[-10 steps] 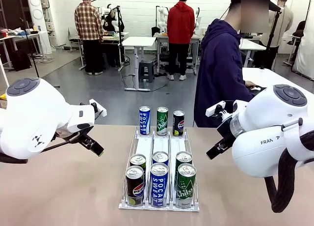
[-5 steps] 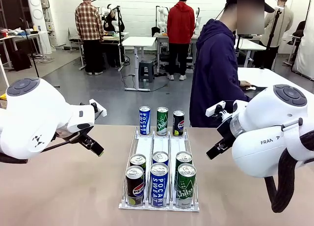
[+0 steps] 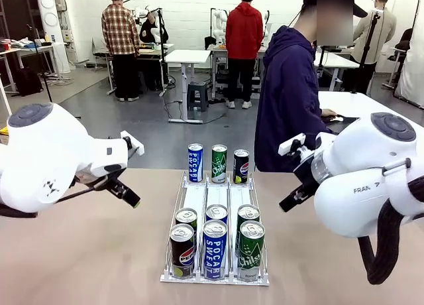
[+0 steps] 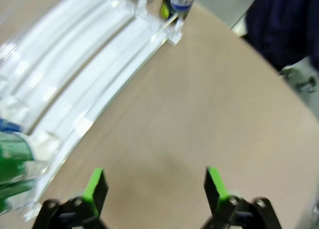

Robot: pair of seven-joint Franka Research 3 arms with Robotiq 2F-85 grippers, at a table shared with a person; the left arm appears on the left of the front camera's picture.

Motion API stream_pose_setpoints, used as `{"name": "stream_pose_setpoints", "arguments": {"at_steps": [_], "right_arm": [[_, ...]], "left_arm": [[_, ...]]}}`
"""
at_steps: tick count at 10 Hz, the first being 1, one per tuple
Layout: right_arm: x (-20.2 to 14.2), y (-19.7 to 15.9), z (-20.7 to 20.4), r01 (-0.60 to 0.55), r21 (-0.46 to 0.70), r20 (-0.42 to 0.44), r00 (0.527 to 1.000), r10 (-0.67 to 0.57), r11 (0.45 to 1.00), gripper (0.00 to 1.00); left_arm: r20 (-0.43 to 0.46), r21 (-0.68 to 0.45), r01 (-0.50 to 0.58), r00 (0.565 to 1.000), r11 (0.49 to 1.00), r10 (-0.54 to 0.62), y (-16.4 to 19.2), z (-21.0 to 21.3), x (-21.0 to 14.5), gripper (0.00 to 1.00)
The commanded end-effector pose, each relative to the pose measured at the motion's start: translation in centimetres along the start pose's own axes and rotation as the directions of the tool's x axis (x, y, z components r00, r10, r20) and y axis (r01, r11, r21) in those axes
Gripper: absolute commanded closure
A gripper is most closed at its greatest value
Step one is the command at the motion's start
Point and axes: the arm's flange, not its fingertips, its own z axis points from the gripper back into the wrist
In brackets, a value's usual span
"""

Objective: Retrieve and hand over the desired beverage to the person.
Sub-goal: Pick up a can of the same type that the person held from the Automatic Can Dispenser.

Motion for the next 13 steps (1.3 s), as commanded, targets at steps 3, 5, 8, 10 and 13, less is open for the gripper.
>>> {"name": "stream_pose_setpoints", "arguments": {"at_steps": [3,5,8,10,13], "right_arm": [[6.0,-1.2,17.3,0.026,-0.145,0.099,0.995,-0.012,0.989,0.0],[8.3,-1.7,21.8,0.035,-0.171,0.089,0.996,-0.02,0.985,0.0],[6.8,-1.7,23.0,0.021,-0.147,0.136,0.991,-0.001,0.989,0.0],[7.7,-1.8,24.4,0.021,-0.151,0.124,0.992,-0.002,0.988,0.0],[1.1,-9.9,26.9,0.106,0.41,0.208,0.956,-0.207,0.906,0.0]], "left_arm": [[0.104,0.061,0.069,0.992,0.996,-0.076,2.4,14.4,9.5,0.0],[0.123,0.054,0.07,0.99,0.996,-0.076,2.5,19.2,12.1,0.0],[0.141,0.083,0.056,0.988,0.995,-0.067,2.2,19.9,11.4,0.0],[0.139,0.084,0.056,0.988,0.995,-0.068,2.3,21.1,12.2,0.0],[0.104,-0.579,-0.088,0.978,0.81,0.18,12.1,23.6,8.2,0.0]]}}
